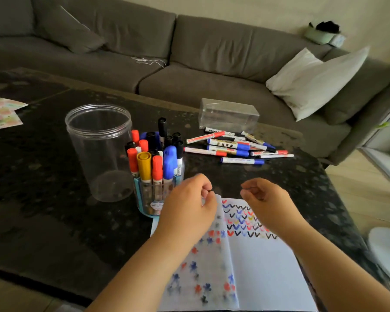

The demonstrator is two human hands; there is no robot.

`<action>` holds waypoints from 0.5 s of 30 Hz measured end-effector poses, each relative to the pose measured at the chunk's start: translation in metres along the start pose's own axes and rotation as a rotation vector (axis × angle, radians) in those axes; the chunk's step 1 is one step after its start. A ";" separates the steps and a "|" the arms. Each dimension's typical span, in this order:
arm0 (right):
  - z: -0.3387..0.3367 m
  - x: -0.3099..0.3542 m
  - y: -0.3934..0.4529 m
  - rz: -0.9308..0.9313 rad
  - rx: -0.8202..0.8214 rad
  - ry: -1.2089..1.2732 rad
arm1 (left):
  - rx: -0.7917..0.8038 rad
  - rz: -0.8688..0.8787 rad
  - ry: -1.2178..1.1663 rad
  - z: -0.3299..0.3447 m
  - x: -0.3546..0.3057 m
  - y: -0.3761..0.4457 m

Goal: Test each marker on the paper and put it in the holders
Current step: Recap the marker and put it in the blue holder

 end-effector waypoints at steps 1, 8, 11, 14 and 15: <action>-0.004 -0.012 0.004 0.036 0.004 -0.022 | 0.018 0.002 0.007 0.007 -0.002 0.004; -0.031 -0.060 0.064 0.117 -0.049 -0.245 | 0.060 -0.024 0.025 0.041 -0.008 0.027; -0.030 -0.065 0.101 0.094 -0.059 -0.360 | 0.052 -0.047 0.026 0.047 -0.007 0.031; -0.016 -0.070 0.132 0.074 0.012 -0.458 | 0.046 -0.042 0.030 0.049 -0.009 0.032; -0.012 -0.071 0.140 0.069 0.029 -0.490 | 0.044 -0.039 0.032 0.050 -0.010 0.032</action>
Point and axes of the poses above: each hand's wrist, its own y-axis towards the middle knuckle, its own z-axis out of the palm, x = y × z, the point moved 8 cm from there along y, towards the middle knuckle, and after that the axes turned 4 degrees about x, right-handed, at the moved point
